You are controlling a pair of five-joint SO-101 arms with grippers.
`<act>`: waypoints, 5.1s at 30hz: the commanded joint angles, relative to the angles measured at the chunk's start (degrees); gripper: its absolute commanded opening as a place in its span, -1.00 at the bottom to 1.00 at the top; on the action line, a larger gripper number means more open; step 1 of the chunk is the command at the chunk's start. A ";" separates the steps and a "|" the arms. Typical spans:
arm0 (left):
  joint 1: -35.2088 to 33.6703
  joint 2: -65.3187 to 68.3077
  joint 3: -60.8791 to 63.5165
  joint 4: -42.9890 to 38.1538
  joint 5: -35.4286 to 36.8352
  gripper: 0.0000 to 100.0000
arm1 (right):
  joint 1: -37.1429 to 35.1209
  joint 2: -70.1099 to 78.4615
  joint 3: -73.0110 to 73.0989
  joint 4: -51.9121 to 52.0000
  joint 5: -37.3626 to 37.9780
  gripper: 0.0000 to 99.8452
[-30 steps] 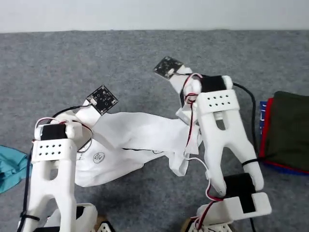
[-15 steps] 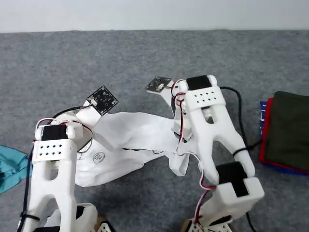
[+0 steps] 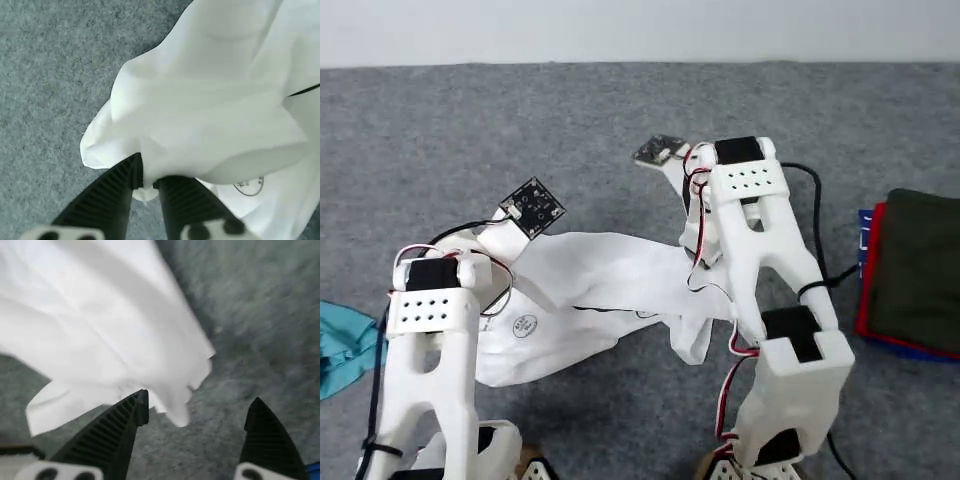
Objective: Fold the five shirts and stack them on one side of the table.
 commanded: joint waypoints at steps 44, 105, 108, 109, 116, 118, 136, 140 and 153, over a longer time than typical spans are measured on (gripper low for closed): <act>-10.20 -0.44 -16.31 6.95 -0.88 -0.97 | 4.53 -10.68 -11.16 9.10 7.74 -0.70; -14.77 -0.26 -12.00 1.05 0.88 -0.97 | -8.92 10.07 -15.12 8.48 -0.62 -0.51; -14.77 -0.26 -12.00 1.05 0.88 -0.97 | -8.04 13.23 -15.21 6.46 -0.53 -0.51; -14.77 -0.26 -12.00 1.05 0.88 -0.97 | -7.34 13.93 -15.21 5.85 -0.53 -0.51; -14.77 -0.26 -12.00 1.05 0.88 -0.97 | -5.49 15.96 -15.21 2.42 -0.70 -0.52; -14.68 -0.26 -12.00 1.05 0.88 -0.97 | -5.67 15.78 -15.21 1.63 -0.70 -0.56; -14.68 -0.26 -10.15 0.79 0.88 -0.97 | -7.60 10.77 -15.21 1.36 2.81 -0.93; -14.68 -0.26 -9.89 1.05 0.88 -0.97 | -7.60 6.99 -15.21 2.24 8.88 -0.98; -14.77 -0.79 -19.65 1.14 10.55 -0.97 | -5.67 -16.40 -15.21 1.71 12.04 -0.98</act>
